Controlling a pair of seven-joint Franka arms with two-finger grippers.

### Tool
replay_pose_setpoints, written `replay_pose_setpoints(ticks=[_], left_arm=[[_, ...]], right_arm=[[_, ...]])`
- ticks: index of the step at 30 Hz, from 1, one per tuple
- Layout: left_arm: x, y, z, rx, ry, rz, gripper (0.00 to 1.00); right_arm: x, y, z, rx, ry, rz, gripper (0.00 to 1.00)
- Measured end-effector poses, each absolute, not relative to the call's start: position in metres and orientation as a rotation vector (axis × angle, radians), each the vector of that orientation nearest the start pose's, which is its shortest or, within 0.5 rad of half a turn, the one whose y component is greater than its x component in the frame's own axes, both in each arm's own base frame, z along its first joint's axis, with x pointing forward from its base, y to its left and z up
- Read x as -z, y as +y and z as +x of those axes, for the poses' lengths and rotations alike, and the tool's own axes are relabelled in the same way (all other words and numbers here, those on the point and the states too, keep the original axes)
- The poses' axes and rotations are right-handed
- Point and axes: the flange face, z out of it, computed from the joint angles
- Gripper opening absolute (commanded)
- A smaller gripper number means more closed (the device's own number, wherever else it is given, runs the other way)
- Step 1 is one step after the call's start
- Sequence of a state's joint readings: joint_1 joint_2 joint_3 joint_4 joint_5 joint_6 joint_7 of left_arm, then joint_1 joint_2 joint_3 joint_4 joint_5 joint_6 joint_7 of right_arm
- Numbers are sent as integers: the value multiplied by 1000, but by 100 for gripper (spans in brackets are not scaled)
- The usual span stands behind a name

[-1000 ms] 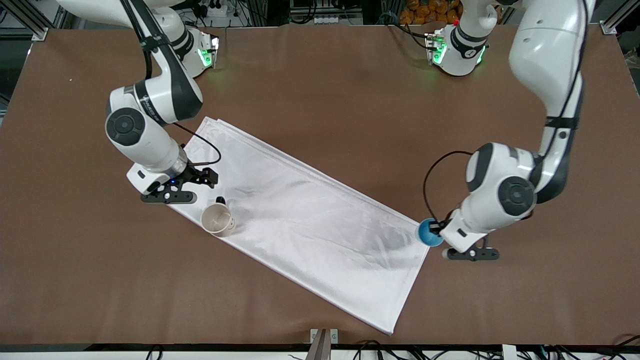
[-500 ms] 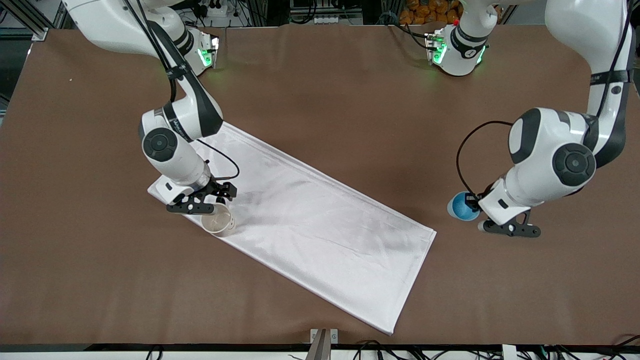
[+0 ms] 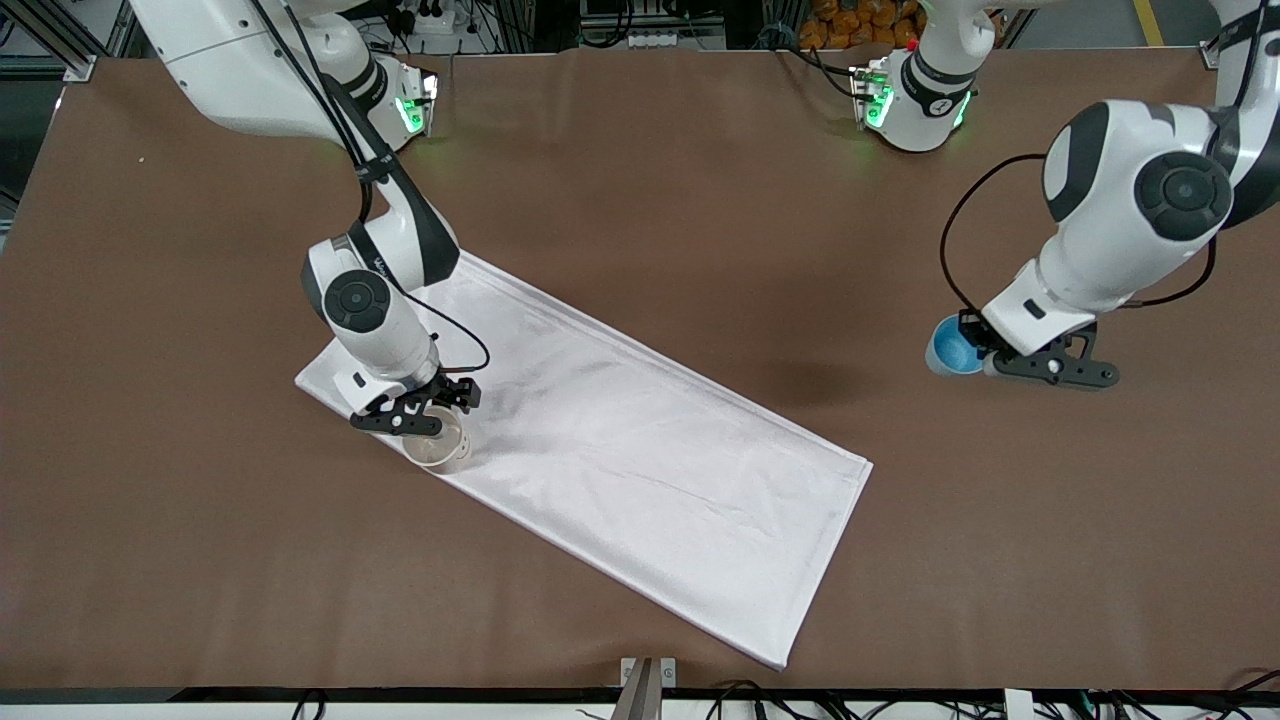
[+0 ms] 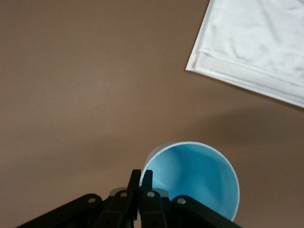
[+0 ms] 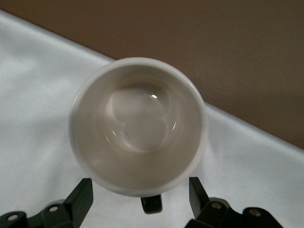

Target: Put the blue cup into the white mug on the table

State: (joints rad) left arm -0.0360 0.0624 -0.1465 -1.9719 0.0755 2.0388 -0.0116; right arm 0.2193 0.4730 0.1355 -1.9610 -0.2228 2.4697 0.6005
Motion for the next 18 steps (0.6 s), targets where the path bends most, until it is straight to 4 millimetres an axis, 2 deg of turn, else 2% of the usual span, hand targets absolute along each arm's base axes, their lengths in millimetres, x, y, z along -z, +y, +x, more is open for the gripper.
replay_pose_setpoints(ticks=[6, 8, 9, 14, 18], left_arm=[[-442, -89, 548, 10, 322, -3060, 0], [-443, -86, 545, 9, 317, -3058, 0], [-443, -86, 543, 10, 315, -3058, 0], [-453, -85, 541, 40, 312, -3056, 0], [-478, -86, 546, 75, 273, -3070, 0]], right_arm=[[-237, 214, 585, 126, 147, -3185, 19], [-237, 214, 585, 129, 147, -3184, 4], [-237, 214, 586, 130, 148, -3183, 0], [-237, 215, 586, 131, 147, -3183, 0], [-240, 218, 587, 141, 142, -3180, 0]])
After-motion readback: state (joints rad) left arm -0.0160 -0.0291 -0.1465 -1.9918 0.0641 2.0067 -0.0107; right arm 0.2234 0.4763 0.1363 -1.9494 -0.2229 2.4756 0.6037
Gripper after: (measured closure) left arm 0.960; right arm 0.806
